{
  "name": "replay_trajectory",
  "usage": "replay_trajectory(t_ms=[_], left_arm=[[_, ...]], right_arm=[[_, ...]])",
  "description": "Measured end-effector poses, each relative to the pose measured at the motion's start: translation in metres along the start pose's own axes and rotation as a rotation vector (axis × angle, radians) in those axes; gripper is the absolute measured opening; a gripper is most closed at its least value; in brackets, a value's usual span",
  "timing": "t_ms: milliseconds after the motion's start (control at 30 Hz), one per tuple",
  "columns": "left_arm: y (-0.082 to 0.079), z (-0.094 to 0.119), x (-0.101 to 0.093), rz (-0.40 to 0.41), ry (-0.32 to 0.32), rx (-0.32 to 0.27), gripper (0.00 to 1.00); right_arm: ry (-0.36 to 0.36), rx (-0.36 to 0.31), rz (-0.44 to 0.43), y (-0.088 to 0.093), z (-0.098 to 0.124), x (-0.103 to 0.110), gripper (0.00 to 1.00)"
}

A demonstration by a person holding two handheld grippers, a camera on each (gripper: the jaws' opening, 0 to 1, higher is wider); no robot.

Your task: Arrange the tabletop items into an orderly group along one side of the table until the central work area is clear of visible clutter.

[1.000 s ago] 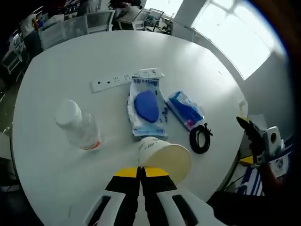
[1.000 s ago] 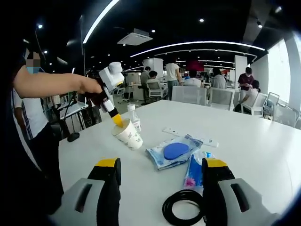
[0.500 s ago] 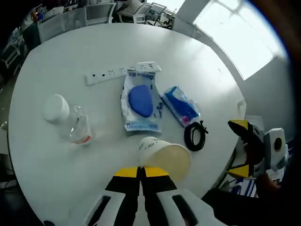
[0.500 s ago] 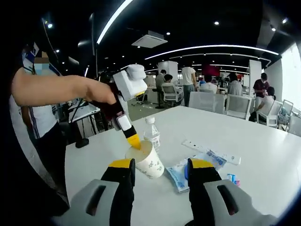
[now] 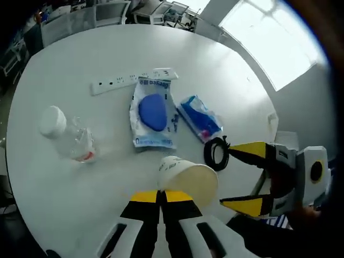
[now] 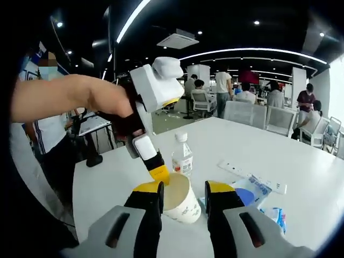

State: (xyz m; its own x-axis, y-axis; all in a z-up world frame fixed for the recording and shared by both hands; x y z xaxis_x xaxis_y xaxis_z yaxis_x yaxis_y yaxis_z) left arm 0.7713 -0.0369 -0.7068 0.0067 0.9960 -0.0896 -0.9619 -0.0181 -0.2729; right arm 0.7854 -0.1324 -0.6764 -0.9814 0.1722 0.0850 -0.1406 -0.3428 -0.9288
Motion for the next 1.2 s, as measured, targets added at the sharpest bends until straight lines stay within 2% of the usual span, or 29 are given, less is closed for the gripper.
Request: replay_trajectory(t_ms=[367,633,867,967,1200], left_arm=[[0.003,0.004,-0.005,-0.005,0.007,0.001,0.00],[0.006,0.006,-0.007,-0.014,0.001,0.001,0.00],[0.005,0.006,-0.007,-0.020,0.008,0.001,0.00],[0.003,0.008,-0.007,-0.032,0.016,-0.017,0.00],[-0.005,0.014,-0.009,-0.081,0.050,-0.101,0.02]], right_arm=[[0.005,0.059,-0.009,0.008,-0.017,-0.004,0.17],[0.024,0.091,-0.008,0.009,-0.018,-0.003,0.04],[0.042,0.096,-0.008,0.011,-0.018,-0.007,0.00],[0.042,0.091,-0.009,0.009,-0.018,-0.009,0.00],[0.058,0.080,-0.007,0.000,-0.017,-0.016,0.00]])
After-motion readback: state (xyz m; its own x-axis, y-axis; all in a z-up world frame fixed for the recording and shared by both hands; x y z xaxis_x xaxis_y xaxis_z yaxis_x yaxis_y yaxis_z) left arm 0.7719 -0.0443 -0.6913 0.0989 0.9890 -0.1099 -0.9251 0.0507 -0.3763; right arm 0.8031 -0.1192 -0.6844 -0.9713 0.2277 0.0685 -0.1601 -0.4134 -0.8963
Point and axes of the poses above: the point that each gripper's makers call its tool centre point, and the gripper's own axes: z roughly backward along the fingers, x roughly to its left, y roughly out of its underside, the point moved 4 cm from there along z, roughly backward along the fingers, and after that the axes turned 12 degrees about -y, right-handed, at the moved point
